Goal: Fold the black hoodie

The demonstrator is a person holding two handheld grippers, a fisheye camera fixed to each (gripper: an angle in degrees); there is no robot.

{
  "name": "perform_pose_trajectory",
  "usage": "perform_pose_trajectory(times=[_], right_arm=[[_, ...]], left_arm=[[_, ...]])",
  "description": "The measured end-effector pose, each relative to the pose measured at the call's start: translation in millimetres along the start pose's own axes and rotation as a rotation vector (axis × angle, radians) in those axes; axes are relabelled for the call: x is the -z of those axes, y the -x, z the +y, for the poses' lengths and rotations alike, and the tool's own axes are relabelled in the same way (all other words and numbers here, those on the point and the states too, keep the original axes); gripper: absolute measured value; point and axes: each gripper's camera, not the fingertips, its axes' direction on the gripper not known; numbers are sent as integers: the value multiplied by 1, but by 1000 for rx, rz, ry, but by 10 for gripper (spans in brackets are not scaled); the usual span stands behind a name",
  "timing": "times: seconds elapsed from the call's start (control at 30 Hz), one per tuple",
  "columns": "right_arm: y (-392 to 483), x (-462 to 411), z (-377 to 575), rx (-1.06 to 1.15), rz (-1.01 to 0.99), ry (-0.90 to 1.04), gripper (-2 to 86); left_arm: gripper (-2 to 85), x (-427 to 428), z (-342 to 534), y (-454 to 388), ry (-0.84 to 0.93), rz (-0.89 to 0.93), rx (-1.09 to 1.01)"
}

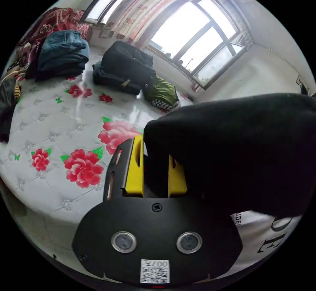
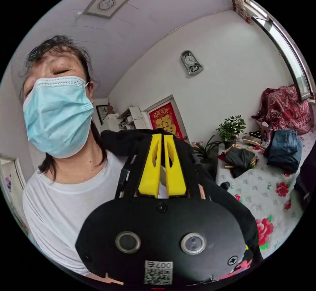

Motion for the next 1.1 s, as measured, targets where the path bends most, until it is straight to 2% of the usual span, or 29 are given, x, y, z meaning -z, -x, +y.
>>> perform_pose_trajectory(times=[0.07,0.13,0.23,0.3,0.33,0.4,0.5,0.53,0.63,0.73,0.9,1.0,1.1], right_arm=[[-19,19,11,-77,19,-70,-3],[-35,48,28,-159,119,-162,-3],[-40,109,68,-275,391,-308,-2],[-15,152,101,-350,723,-368,0],[-7,160,109,-374,821,-375,1],[18,187,139,-523,1185,-351,6],[25,201,172,-750,1507,-291,27],[25,199,175,-762,1545,-288,33],[2,175,172,-761,1587,-246,63],[-57,132,154,-661,1540,-111,83],[-210,56,132,-564,1324,149,100],[-294,30,132,-614,1229,236,106],[-361,10,143,-695,1245,328,105]], left_arm=[[109,16,12,23,1,-33,50],[112,28,23,42,6,-46,106],[117,39,37,62,32,-90,138],[119,40,43,70,73,-136,138],[119,38,44,72,88,-146,137],[120,30,44,76,134,-172,117],[120,8,38,78,190,-156,97],[121,2,36,78,204,-145,93],[128,-34,22,73,283,-80,56],[129,-69,6,56,335,-36,-12],[124,-95,-17,36,355,23,-63],[123,-89,-16,34,353,14,-86],[120,-75,-6,45,363,-11,-75]])
